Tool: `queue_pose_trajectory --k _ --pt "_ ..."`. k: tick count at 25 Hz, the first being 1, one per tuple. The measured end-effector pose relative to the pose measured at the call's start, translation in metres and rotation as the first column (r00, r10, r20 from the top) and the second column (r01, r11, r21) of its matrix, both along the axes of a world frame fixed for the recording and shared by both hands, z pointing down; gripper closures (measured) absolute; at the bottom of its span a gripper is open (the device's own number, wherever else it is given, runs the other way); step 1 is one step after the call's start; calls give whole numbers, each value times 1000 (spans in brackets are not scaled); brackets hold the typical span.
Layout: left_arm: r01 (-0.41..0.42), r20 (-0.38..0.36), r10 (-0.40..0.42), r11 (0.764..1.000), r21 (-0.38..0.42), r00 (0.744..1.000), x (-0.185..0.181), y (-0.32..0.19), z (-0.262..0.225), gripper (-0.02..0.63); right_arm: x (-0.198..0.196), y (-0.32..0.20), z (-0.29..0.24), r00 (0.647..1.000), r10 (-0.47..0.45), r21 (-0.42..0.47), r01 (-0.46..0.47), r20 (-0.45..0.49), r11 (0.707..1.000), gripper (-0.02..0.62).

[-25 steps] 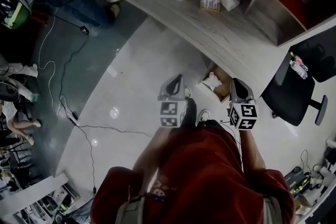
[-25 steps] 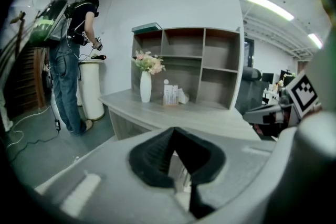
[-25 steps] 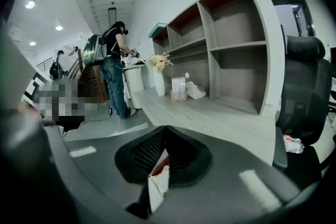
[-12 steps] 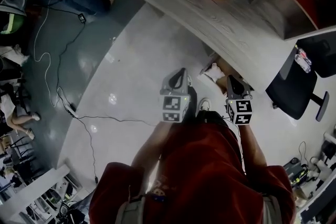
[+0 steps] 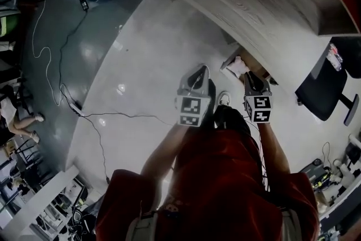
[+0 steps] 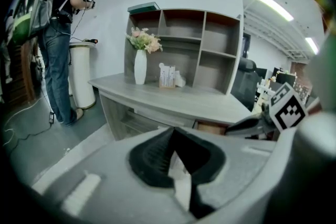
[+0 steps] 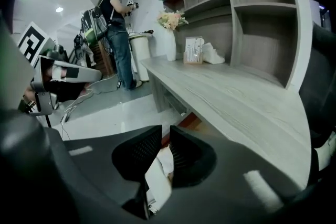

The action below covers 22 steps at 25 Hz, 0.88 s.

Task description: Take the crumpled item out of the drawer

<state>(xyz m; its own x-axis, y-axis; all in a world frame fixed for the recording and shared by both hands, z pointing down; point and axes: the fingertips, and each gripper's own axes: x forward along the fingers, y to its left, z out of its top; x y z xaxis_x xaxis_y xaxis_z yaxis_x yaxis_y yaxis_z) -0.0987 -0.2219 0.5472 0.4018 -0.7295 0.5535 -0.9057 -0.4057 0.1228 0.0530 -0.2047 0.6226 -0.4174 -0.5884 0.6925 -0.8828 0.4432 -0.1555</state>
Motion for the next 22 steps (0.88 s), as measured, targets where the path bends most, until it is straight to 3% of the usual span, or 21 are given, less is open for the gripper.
queue_pose_trajectory --k 22 --pt "-109 8 111 987 -114 994 -9 -4 85 609 6 -26 139 986 -6 -215 -30 -166 976 503"
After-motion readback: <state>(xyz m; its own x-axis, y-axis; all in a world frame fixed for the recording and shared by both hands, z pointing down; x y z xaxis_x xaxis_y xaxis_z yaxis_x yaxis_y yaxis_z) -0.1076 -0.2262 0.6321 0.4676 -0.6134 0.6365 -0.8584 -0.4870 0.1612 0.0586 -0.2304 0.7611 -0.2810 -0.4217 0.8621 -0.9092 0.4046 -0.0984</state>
